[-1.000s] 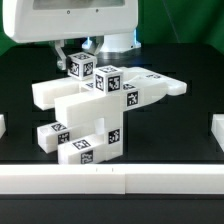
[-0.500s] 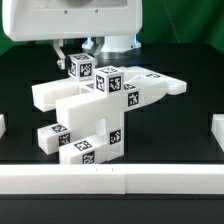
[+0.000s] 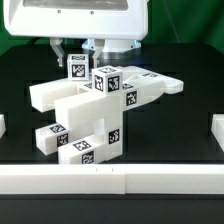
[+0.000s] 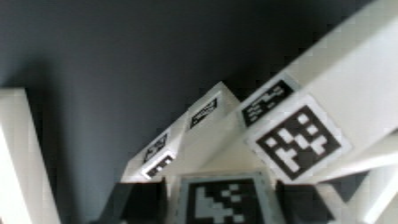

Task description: Assemble chair

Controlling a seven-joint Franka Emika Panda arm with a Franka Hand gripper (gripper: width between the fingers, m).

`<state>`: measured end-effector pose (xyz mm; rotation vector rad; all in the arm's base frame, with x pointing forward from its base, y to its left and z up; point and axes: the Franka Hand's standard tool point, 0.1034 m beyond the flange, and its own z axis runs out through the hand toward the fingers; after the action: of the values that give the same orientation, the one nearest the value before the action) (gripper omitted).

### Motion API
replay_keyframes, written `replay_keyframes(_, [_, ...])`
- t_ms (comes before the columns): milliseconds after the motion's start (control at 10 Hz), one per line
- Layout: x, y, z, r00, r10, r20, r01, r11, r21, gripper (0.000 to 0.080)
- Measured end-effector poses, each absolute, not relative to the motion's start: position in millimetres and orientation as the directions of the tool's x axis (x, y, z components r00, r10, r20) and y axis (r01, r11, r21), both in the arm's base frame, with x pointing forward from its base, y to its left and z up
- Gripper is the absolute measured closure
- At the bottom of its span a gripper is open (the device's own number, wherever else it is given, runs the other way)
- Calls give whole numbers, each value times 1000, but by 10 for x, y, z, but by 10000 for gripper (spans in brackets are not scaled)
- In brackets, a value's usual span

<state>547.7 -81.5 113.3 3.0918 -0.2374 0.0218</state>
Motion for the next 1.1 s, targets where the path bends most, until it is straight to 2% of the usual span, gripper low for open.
replay_keyframes(500, [5480,-799,1130,891,-454,25,-454,-891,12,512])
replay_keyframes(1100, [5487,-777,1124,729,-685,25,-685,-729,-5,511])
